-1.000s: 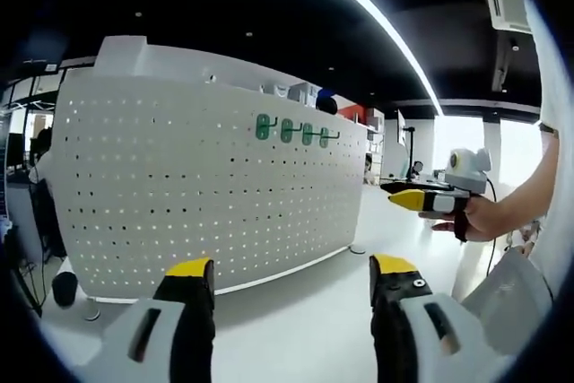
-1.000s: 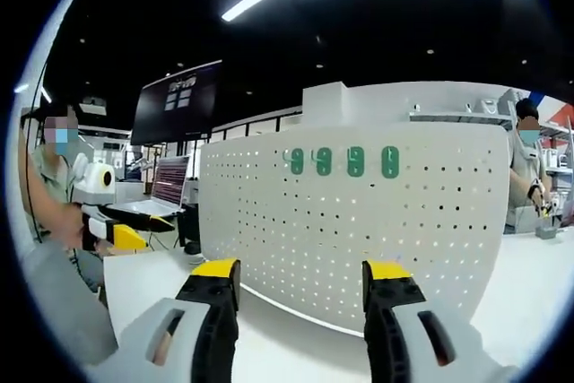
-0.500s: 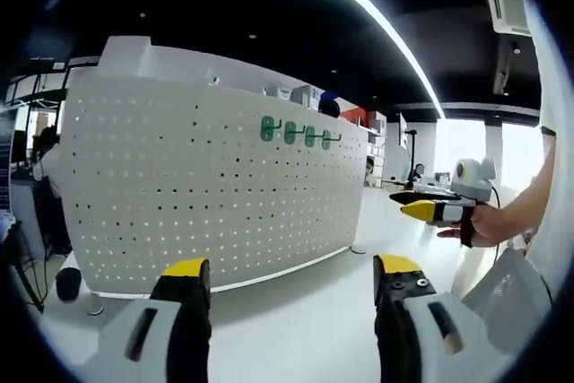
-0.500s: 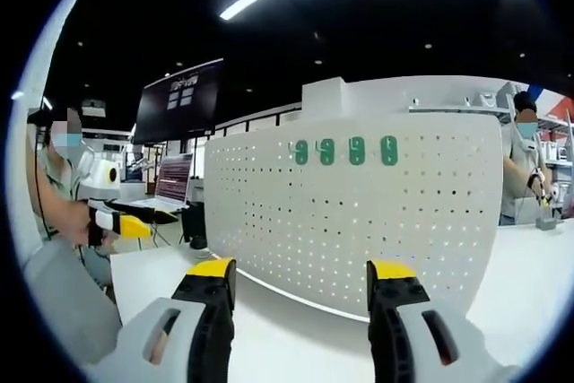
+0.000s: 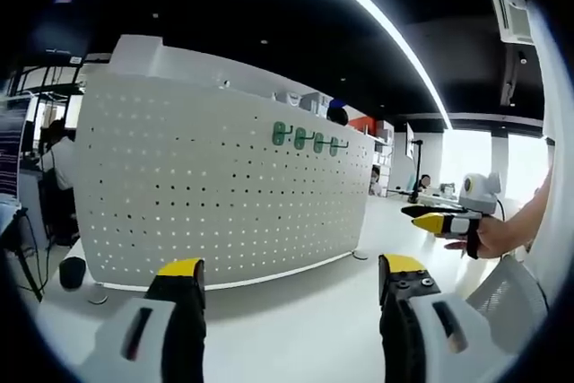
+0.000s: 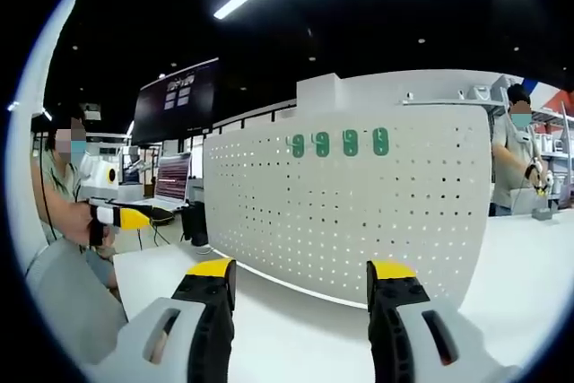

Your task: Insert the hook assembly into the mounting plate slot until the hook locks in place.

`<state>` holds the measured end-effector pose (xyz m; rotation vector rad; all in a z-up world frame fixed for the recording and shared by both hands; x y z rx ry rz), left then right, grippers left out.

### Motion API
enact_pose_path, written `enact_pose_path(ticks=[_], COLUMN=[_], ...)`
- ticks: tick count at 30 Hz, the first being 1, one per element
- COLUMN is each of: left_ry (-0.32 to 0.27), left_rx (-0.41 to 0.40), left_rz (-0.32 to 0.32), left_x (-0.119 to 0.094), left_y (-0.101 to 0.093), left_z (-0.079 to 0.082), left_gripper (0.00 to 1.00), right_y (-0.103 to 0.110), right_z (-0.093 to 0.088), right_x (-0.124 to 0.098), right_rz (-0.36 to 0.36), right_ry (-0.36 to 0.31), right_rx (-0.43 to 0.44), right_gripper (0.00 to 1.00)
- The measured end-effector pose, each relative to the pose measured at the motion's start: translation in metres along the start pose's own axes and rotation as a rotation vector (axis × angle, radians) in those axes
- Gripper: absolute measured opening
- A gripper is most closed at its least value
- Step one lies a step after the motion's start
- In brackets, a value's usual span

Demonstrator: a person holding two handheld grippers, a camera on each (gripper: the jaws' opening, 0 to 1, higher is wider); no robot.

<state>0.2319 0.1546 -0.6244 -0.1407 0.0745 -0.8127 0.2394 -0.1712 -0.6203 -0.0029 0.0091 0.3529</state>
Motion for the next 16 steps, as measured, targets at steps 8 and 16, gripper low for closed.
enact_pose_path(ticks=[8,16], left_ry=[-0.008,-0.012], left_rx=[0.004,0.002], left_rz=[0.012,0.015], left_x=[-0.002,-0.0024], left_y=[0.0,0.0003], left_z=[0.0017,0.0021], left_gripper=[0.84,0.83], right_y=[0.0005,0.0034], right_z=[0.0007,0.0004], right_x=[-0.0032,-0.003], right_rz=[-0.002,0.008], right_ry=[-0.006,-0.003], right_rx=[0.007,0.009], right_gripper=[0.59,0.59])
Point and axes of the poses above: the point that each gripper's makers call its tool centre point, and the gripper's own axes: x roughly forward along the fingers, y roughly to its left, z roughly out of its top, the point moved 7 cm from there along -x, roughly backward along the fingers, and after that the axes turned 12 degrees about -z, right-handed, at the moved point
